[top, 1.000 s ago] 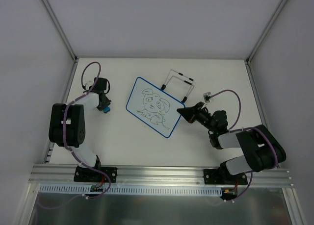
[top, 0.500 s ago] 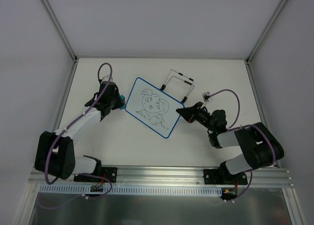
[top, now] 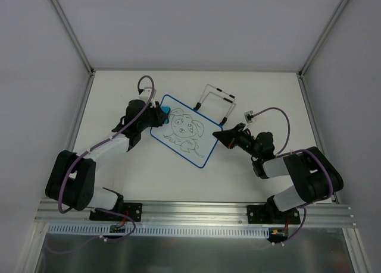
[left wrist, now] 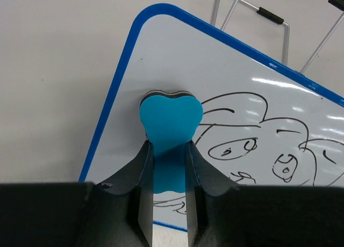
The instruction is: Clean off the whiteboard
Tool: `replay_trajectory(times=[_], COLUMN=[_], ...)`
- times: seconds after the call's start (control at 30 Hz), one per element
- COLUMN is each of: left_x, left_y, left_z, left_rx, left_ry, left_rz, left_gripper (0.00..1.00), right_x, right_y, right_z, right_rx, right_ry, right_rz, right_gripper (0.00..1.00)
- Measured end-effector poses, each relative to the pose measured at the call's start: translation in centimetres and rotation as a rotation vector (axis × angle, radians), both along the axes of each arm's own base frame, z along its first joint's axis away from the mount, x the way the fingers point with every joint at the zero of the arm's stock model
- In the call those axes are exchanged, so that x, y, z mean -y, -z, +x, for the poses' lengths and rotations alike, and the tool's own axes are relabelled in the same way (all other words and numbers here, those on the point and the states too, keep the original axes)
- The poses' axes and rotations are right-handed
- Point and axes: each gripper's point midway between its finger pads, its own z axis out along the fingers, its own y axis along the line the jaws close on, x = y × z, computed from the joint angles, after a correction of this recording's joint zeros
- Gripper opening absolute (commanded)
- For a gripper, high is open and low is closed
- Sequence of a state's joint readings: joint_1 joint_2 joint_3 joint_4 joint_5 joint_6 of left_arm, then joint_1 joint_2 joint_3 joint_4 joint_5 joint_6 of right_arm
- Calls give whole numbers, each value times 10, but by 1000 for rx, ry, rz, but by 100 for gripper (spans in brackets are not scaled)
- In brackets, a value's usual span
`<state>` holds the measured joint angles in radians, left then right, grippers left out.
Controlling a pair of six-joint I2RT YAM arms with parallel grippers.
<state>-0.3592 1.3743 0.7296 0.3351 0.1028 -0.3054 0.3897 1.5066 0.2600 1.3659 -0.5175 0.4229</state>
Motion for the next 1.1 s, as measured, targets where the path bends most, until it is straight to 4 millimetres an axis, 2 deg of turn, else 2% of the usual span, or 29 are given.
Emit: replay_trajectory(times=[0.4, 0.57, 0.63, 0.73, 1.0, 1.1], left_x=[12, 24, 38, 70, 155, 167], left_y=[7, 10, 11, 8, 3, 4], left_z=[25, 32, 27, 12, -46, -54], left_rx=[111, 151, 169, 194, 234, 236], left_ry=[15, 26, 56, 132, 348, 357], left_rz=[-14, -9, 3, 5, 13, 22], left_gripper=[8, 7, 7, 3, 0, 0], right_x=[-3, -4, -3, -3, -1, 0], right_y=[6, 10, 12, 13, 17, 18], right_z=[0, 2, 3, 4, 6, 7], right_rx=[-37, -68, -83, -94, -114, -122], right_ry=[-20, -18, -15, -12, -1, 5], right_rz=[2, 4, 6, 7, 7, 6], right_gripper=[0, 0, 0, 0, 0, 0])
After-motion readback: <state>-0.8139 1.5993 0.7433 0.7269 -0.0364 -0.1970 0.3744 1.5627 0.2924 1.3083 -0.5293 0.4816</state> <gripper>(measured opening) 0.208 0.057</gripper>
